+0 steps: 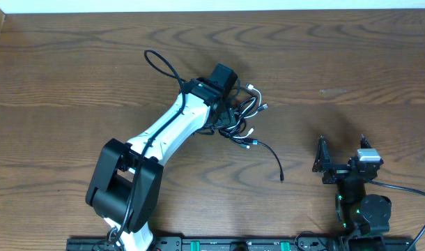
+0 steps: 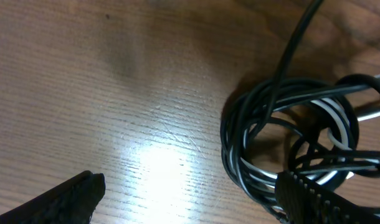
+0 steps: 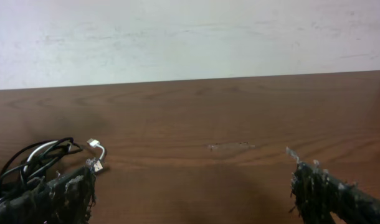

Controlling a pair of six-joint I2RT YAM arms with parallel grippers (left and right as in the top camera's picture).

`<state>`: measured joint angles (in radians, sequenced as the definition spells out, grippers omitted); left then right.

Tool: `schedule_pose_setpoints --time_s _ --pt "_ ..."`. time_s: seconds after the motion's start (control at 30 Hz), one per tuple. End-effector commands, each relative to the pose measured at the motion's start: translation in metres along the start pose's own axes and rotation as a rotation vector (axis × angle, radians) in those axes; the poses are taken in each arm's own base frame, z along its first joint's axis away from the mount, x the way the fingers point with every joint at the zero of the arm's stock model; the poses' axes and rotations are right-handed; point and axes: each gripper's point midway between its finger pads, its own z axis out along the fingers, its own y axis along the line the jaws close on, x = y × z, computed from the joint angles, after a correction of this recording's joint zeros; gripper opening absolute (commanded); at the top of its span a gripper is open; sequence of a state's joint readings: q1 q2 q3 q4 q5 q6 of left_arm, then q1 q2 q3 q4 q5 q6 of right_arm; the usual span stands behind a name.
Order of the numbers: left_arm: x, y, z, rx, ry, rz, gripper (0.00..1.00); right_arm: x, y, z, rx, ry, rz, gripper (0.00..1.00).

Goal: Untangle cables
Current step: 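Lower the left gripper and grasp the cable bundle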

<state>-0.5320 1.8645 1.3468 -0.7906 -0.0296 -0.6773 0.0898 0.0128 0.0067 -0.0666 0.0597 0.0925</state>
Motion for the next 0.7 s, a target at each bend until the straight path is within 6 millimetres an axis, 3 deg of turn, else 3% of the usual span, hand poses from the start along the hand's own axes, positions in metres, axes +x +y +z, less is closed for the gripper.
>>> schedule_pose_setpoints --time_s 0.0,0.27,0.67 --pt "-0.003 0.006 0.006 -0.028 -0.014 -0.020 0.92 0.001 -0.002 0.000 0.008 0.004 -0.015 0.99" --pt "0.000 0.006 0.028 -0.057 0.010 -0.014 0.89 0.001 -0.002 0.000 0.008 0.004 -0.015 0.99" --pt "0.000 0.005 0.032 -0.056 0.013 -0.014 0.82 0.001 -0.002 0.000 0.008 0.004 -0.015 0.99"
